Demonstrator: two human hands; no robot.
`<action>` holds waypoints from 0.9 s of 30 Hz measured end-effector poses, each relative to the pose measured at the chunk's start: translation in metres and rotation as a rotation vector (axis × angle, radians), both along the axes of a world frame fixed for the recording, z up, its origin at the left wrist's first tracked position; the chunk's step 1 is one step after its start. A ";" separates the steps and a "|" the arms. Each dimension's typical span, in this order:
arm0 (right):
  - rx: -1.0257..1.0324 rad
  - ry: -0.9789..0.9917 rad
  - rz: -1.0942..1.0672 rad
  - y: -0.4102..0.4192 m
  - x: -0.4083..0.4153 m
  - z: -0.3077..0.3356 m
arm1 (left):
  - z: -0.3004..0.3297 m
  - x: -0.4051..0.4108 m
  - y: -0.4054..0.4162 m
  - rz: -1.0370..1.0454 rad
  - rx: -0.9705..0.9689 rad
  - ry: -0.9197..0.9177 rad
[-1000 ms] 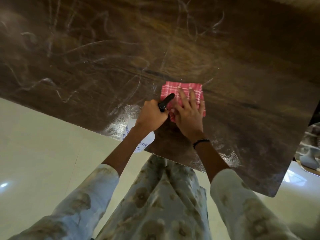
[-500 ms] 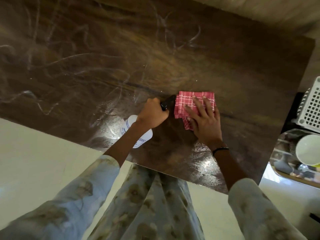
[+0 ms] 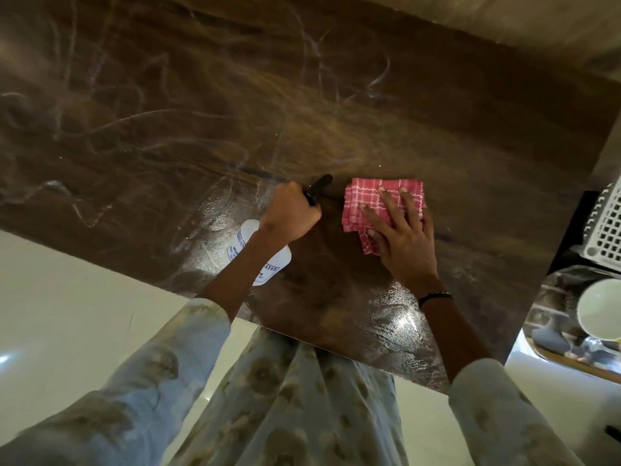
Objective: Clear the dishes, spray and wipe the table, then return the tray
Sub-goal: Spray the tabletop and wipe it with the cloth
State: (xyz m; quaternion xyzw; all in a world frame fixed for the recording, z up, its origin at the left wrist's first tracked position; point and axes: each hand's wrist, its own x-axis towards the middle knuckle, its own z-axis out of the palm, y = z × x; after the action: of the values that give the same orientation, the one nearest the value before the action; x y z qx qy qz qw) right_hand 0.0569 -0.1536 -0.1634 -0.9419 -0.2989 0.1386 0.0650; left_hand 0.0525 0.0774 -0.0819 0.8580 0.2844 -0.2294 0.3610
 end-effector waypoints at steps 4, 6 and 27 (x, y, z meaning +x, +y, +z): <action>0.030 0.031 -0.155 0.025 0.032 0.002 | -0.006 -0.006 0.011 0.028 -0.006 -0.057; 0.053 0.039 -0.209 0.053 0.047 0.001 | -0.006 -0.009 0.016 0.065 -0.021 -0.077; -0.019 0.112 -0.085 0.077 0.088 0.007 | 0.007 0.011 0.018 0.154 -0.016 -0.114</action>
State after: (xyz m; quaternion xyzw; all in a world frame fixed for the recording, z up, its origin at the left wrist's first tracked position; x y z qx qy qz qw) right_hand 0.1452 -0.0767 -0.1560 -0.9451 -0.2530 0.1911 0.0787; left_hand 0.0639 0.0951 -0.0749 0.8423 0.3265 -0.1540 0.4002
